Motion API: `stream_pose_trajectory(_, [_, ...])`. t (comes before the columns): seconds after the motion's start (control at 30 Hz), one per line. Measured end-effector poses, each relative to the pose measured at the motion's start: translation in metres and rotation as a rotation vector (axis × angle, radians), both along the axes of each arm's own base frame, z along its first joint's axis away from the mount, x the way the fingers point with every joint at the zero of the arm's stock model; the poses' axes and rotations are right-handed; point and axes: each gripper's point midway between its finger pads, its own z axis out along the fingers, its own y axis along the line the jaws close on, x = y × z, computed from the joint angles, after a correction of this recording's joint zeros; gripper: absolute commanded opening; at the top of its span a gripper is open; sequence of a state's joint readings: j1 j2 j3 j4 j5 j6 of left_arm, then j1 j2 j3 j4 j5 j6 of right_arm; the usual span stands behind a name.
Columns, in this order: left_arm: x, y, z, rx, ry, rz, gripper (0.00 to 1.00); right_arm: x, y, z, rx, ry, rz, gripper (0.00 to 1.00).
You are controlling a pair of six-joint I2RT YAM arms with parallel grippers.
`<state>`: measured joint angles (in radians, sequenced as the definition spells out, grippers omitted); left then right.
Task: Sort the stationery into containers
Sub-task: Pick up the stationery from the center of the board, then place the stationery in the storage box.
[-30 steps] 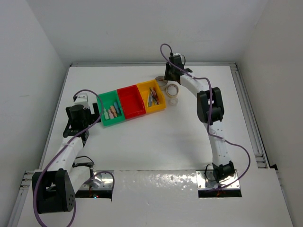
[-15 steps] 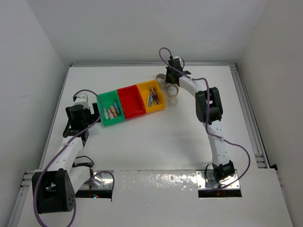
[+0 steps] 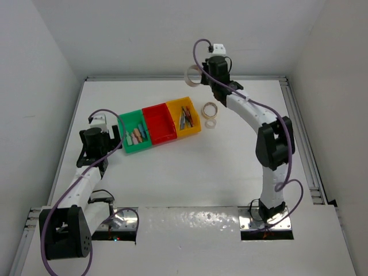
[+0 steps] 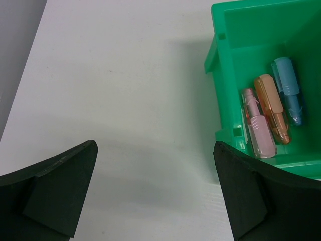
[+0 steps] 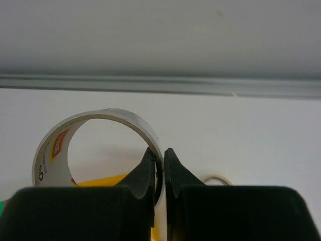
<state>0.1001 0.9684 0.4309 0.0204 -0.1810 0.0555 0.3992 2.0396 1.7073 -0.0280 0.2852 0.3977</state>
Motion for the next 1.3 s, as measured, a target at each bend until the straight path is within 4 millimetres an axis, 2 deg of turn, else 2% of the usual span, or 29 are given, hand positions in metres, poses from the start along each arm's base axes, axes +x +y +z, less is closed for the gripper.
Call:
stream_pose_trajectory(0.07, [-0.001, 0.000, -0.001, -0.001, 0.002, 0.000, 0.99, -0.010, 0.037, 0.043, 0.004, -0.101, 0.084, 0.00])
stream_pose_trajectory(0.1, [-0.001, 0.000, -0.002, 0.000, 0.001, 0.000, 0.99, -0.017, 0.059, 0.056, 0.003, -0.134, 0.135, 0.00])
stream_pose_trajectory(0.17, [-0.001, 0.000, -0.001, 0.000, 0.000, 0.000, 0.99, -0.036, 0.113, 0.065, -0.019, -0.161, 0.265, 0.00])
stream_pose_trajectory(0.23, [-0.001, 0.000, 0.000, 0.001, -0.005, 0.001, 0.99, -0.055, 0.162, 0.054, -0.050, -0.147, 0.381, 0.00])
stream_pose_trajectory(0.27, [-0.001, 0.000, 0.001, 0.001, -0.010, 0.001, 0.99, -0.068, 0.189, 0.039, -0.070, -0.124, 0.448, 0.00])
stream_pose_trajectory(0.3, [0.000, 0.000, 0.002, 0.002, -0.013, 0.002, 0.99, -0.077, 0.204, 0.023, -0.089, -0.099, 0.489, 0.00])
stream_pose_trajectory(0.37, [-0.001, 0.001, 0.004, 0.003, -0.018, 0.004, 0.99, -0.098, 0.227, -0.021, -0.143, -0.016, 0.568, 0.00])
stream_pose_trajectory(0.43, [-0.001, 0.001, 0.005, 0.004, -0.022, 0.006, 0.99, -0.109, 0.231, -0.061, -0.193, 0.066, 0.603, 0.00])
stream_pose_trajectory(0.5, [-0.001, 0.002, 0.005, 0.004, -0.022, 0.008, 0.99, -0.115, 0.225, -0.092, -0.232, 0.137, 0.612, 0.00])
stream_pose_trajectory(0.57, [-0.001, 0.002, 0.005, 0.004, -0.022, 0.009, 0.99, -0.113, 0.215, -0.106, -0.246, 0.173, 0.602, 0.00])
stream_pose_trajectory(0.7, [-0.001, 0.002, 0.005, 0.004, -0.021, 0.009, 0.99, -0.102, 0.205, -0.104, -0.244, 0.167, 0.571, 0.00])
stream_pose_trajectory(0.83, [-0.001, 0.002, 0.005, 0.004, -0.022, 0.009, 0.99, -0.097, 0.192, -0.111, -0.266, 0.178, 0.530, 0.00])
stream_pose_trajectory(1.03, [-0.001, 0.002, 0.005, 0.003, -0.022, 0.009, 0.99, -0.094, 0.188, -0.111, -0.287, 0.171, 0.501, 0.00])
stream_pose_trajectory(1.3, [-0.001, 0.003, 0.005, 0.003, -0.022, 0.012, 0.99, -0.094, 0.192, -0.121, -0.301, 0.169, 0.509, 0.20])
